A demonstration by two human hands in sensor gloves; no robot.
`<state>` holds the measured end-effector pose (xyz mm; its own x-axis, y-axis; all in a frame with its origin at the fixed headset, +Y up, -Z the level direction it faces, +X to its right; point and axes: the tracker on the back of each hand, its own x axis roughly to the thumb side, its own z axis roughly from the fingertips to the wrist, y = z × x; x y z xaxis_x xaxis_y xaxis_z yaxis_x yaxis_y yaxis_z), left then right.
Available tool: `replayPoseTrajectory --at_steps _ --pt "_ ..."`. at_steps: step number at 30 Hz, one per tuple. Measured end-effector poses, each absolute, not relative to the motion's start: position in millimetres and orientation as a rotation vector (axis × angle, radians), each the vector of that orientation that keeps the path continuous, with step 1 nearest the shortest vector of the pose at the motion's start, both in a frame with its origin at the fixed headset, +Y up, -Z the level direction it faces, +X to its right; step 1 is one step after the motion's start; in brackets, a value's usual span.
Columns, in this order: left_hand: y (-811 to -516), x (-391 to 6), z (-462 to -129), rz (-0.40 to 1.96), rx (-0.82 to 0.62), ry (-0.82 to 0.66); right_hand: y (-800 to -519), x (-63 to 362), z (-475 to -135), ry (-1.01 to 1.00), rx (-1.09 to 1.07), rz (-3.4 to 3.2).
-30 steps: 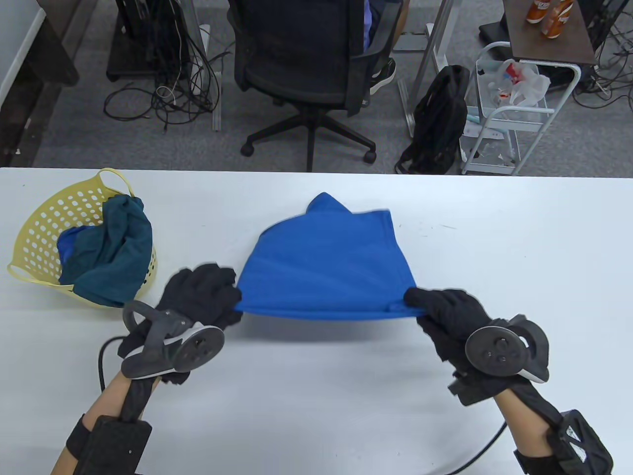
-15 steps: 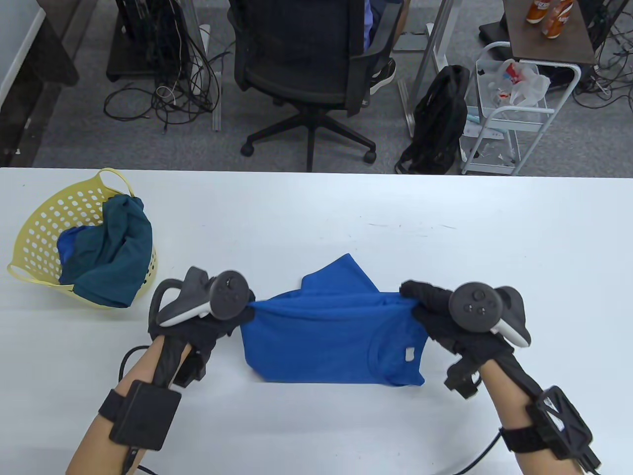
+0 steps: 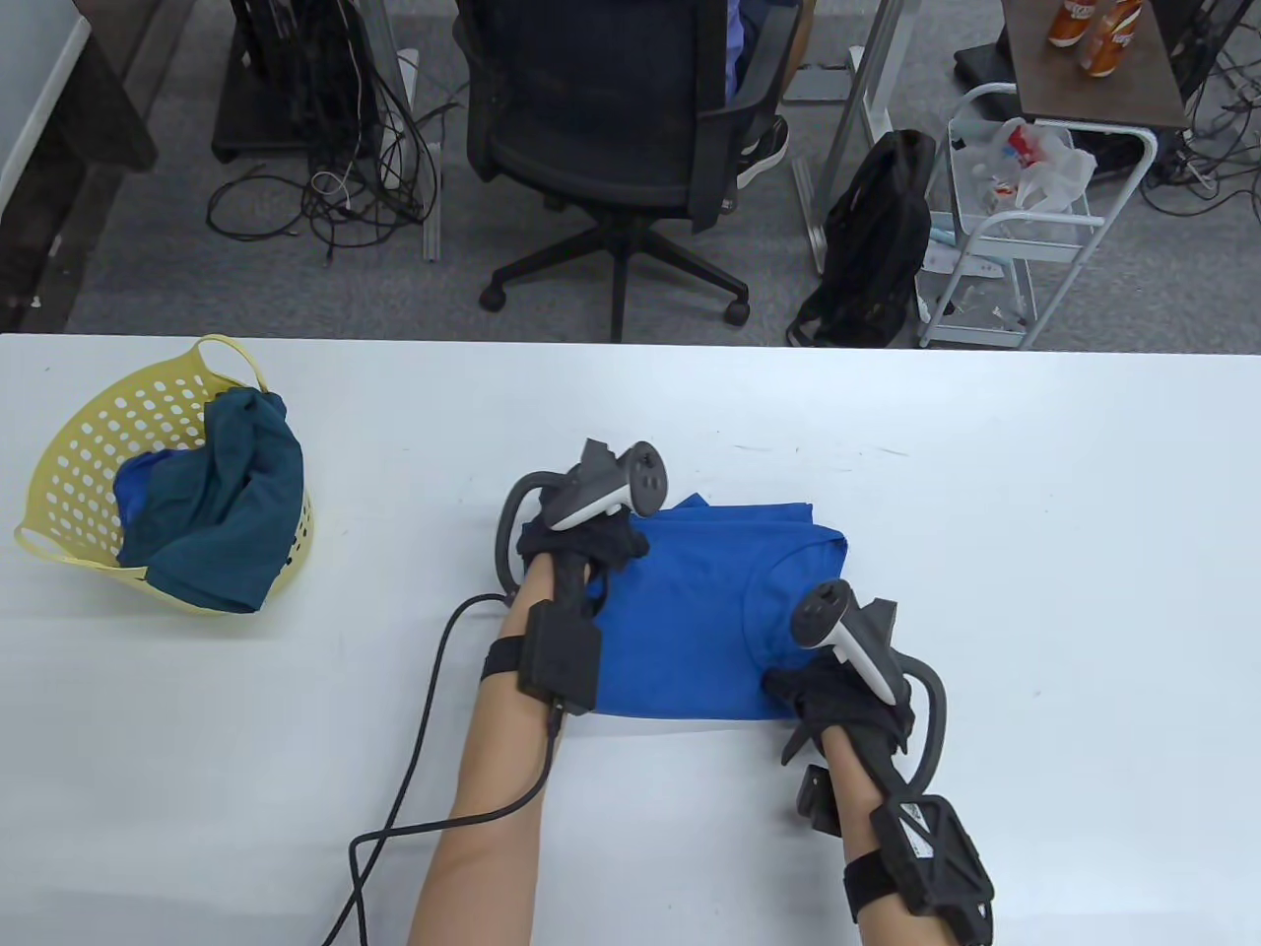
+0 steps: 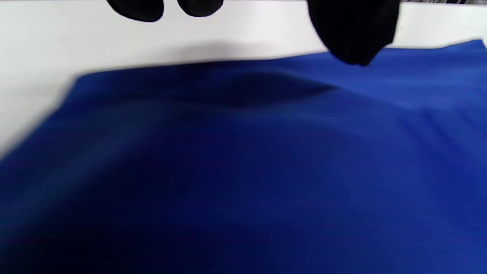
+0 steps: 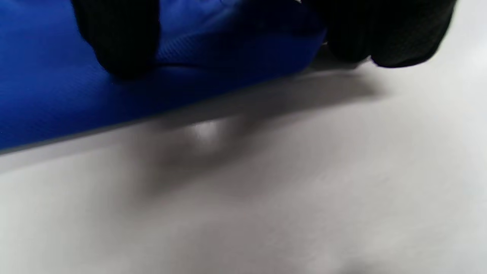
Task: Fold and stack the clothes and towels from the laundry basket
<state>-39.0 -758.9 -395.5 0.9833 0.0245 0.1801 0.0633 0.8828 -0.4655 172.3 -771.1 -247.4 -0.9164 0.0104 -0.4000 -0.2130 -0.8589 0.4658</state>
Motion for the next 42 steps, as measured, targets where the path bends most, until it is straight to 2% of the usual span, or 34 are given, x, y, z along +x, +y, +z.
replayPoseTrajectory --at_steps 2,4,6,9,11,13,15,18,19,21,22,24,25,28,29,31,33,36,40,42 --pt "-774 -22 -399 -0.081 -0.561 -0.181 -771 175 -245 0.626 -0.620 2.807" --pt "-769 -16 -399 -0.147 -0.505 -0.158 -773 178 -244 0.508 -0.669 2.726" --pt "-771 -14 -397 -0.169 -0.588 -0.157 -776 180 -243 0.523 -0.680 2.564" --pt "-769 -20 -388 -0.126 -0.553 -0.167 -767 187 -248 0.615 -0.599 2.556" --pt "-769 -31 -383 -0.052 -0.573 -0.179 -756 196 -251 0.548 -0.545 2.401" --pt "-764 -39 -380 0.021 -0.570 -0.214 -747 208 -253 0.563 -0.489 2.220" --pt "-757 -47 -378 0.115 -0.576 -0.212 -744 219 -253 0.507 -0.526 2.004" --pt "-760 -55 -376 0.213 -0.639 -0.157 -752 229 -248 0.271 -0.514 1.675" --pt "-763 -57 -375 0.210 -0.603 -0.140 -756 228 -245 0.146 -0.487 1.551" --pt "-766 -60 -373 0.221 -0.536 -0.131 -761 219 -239 -0.057 -0.613 1.511" --pt "-767 -62 -373 0.225 -0.535 -0.127 -762 214 -238 -0.055 -0.703 1.699" --pt "-767 -63 -372 0.248 -0.536 -0.122 -766 205 -241 0.143 -0.725 2.132" --pt "-766 -64 -371 0.261 -0.543 -0.121 -769 196 -246 0.306 -0.704 2.384" --pt "-766 -66 -369 0.288 -0.558 -0.144 -788 171 -257 0.476 -0.701 2.384" --pt "-766 -68 -369 0.301 -0.564 -0.156 -790 167 -258 0.472 -0.719 2.390" --pt "-767 -72 -370 0.328 -0.572 -0.186 -790 157 -261 0.231 -0.688 2.536" --pt "-767 -76 -370 0.353 -0.585 -0.211 -790 150 -261 0.148 -0.670 2.460" --pt "-770 -80 -371 0.387 -0.637 -0.224 -774 153 -262 0.005 -0.552 2.546" --pt "-773 -84 -372 0.428 -0.633 -0.206 -766 167 -262 0.065 -0.534 2.108" --pt "-774 -86 -372 0.441 -0.642 -0.210 -772 173 -263 0.132 -0.402 1.933"
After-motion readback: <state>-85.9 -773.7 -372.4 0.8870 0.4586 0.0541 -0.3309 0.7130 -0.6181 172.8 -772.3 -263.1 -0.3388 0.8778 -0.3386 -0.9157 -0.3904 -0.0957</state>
